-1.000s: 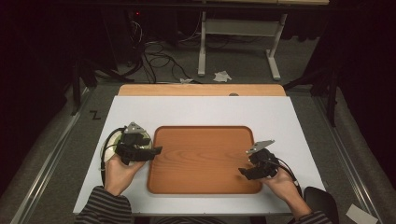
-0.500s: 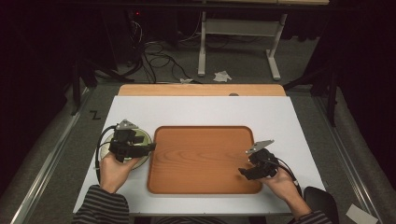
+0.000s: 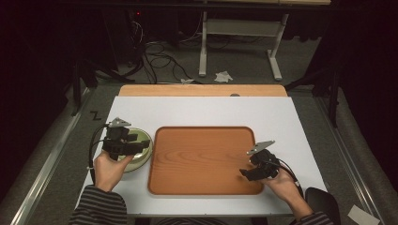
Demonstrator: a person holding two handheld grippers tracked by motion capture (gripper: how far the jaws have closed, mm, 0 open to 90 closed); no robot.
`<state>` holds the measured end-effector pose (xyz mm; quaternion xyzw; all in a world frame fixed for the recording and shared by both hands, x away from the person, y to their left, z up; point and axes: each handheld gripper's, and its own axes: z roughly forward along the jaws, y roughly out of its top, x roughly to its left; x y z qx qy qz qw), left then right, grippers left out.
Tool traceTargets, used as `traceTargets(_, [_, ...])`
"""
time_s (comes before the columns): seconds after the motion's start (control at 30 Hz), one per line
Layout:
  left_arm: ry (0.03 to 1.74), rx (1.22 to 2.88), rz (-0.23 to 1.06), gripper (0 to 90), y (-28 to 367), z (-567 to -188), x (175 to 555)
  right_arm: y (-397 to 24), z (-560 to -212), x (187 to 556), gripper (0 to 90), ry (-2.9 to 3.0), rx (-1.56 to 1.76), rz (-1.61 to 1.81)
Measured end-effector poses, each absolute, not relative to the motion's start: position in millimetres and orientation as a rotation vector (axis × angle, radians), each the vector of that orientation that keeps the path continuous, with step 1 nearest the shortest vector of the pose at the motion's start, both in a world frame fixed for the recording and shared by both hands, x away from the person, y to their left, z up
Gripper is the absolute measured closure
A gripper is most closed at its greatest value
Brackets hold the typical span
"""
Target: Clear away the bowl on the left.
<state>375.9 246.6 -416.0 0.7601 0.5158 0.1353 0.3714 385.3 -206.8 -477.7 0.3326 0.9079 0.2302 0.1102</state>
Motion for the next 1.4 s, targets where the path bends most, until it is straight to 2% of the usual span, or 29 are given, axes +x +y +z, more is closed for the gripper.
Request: traceTargets(1.4, [1.511,1.86,0.403,38.7,296,-424,382,-205,-479,385,36.4,2.692,0.959,0.648])
